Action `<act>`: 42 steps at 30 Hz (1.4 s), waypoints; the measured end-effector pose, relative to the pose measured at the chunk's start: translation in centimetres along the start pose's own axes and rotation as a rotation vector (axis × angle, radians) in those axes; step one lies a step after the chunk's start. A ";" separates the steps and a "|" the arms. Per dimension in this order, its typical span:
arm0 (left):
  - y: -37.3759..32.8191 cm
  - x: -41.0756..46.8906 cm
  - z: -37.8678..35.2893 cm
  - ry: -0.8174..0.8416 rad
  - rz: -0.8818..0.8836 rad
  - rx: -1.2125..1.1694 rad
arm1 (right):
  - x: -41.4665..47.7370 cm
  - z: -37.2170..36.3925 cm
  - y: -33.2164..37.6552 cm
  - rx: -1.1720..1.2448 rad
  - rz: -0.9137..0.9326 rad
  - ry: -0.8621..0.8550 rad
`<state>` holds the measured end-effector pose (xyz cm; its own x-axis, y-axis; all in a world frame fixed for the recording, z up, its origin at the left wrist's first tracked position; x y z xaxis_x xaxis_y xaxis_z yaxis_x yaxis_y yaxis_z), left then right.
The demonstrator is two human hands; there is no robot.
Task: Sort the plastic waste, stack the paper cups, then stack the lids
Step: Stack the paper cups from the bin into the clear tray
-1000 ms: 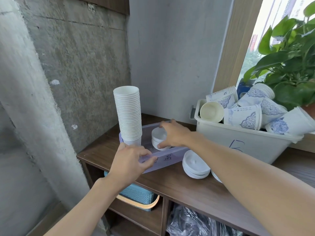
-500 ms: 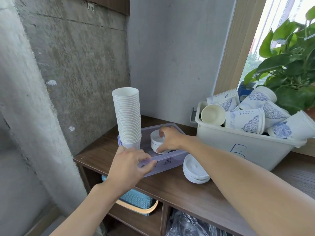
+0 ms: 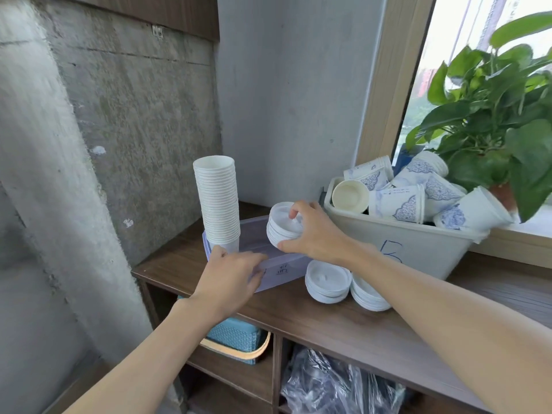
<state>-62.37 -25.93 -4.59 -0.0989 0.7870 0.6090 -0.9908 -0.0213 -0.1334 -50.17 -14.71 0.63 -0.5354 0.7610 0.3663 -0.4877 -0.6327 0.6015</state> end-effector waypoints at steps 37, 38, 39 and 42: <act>-4.5 1.4 -2.4 0.036 0.122 -0.024 | -10.8 8.2 -10.8 -0.183 -0.248 -0.178; -4.5 1.4 -2.3 0.029 0.120 -0.035 | -10.8 8.1 -10.8 -0.181 -0.246 -0.179; -4.5 1.3 -2.3 0.023 0.120 -0.045 | -10.7 8.1 -10.8 -0.175 -0.244 -0.181; -4.4 1.3 -2.3 0.014 0.120 -0.051 | -10.7 7.9 -10.9 -0.168 -0.240 -0.182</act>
<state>-57.91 -23.37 -5.01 -0.2145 0.7890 0.5757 -0.9661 -0.0845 -0.2440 -33.63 -14.84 -4.23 -0.2669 0.8945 0.3586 -0.6999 -0.4357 0.5660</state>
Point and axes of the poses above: each hand's wrist, its own x-axis towards the middle knuckle, its own z-axis out of the back of the hand, y = z × x, the point moved 6 cm from there along x, towards the middle knuckle, and after that the axes turned 12 degrees about -y, right-handed, at the moved point
